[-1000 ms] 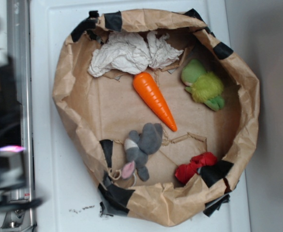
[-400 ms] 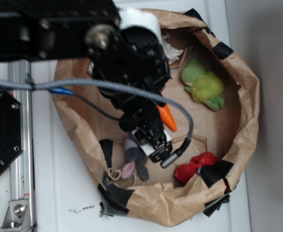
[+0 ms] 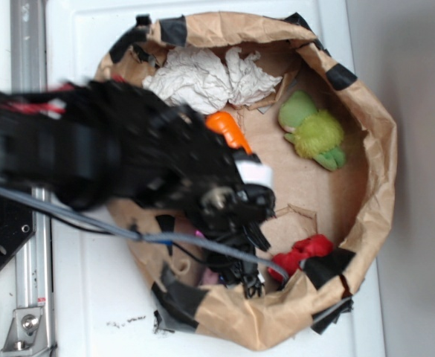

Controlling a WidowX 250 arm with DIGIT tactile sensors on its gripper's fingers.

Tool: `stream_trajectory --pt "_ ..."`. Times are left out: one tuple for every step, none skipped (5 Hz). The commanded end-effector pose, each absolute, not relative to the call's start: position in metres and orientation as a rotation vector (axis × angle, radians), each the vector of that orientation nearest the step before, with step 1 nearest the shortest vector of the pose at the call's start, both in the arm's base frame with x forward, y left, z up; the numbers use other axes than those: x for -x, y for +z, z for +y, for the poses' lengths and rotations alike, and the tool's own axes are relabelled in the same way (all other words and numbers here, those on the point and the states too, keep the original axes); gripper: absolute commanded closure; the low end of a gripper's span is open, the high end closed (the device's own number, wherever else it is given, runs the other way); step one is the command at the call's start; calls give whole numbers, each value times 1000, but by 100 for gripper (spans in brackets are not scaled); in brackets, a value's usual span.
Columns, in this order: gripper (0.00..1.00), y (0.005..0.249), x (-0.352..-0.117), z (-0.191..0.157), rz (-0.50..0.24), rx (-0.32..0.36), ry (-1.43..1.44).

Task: Grab the gray animal.

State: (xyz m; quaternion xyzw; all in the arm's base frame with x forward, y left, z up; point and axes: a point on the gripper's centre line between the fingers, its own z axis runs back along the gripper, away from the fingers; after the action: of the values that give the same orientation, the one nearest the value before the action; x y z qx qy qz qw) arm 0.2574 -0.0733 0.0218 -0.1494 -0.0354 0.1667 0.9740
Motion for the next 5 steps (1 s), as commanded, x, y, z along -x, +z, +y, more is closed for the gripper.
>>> stream_trajectory --pt "100 49 -264 -73 -153 303 203" --pt "100 98 -273 -47 -272 287 78" --pt "100 152 -275 -16 -335 191 -10" --pt "100 207 -271 -10 -345 36 -91" --pt "100 241 -279 -22 -307 205 -237"
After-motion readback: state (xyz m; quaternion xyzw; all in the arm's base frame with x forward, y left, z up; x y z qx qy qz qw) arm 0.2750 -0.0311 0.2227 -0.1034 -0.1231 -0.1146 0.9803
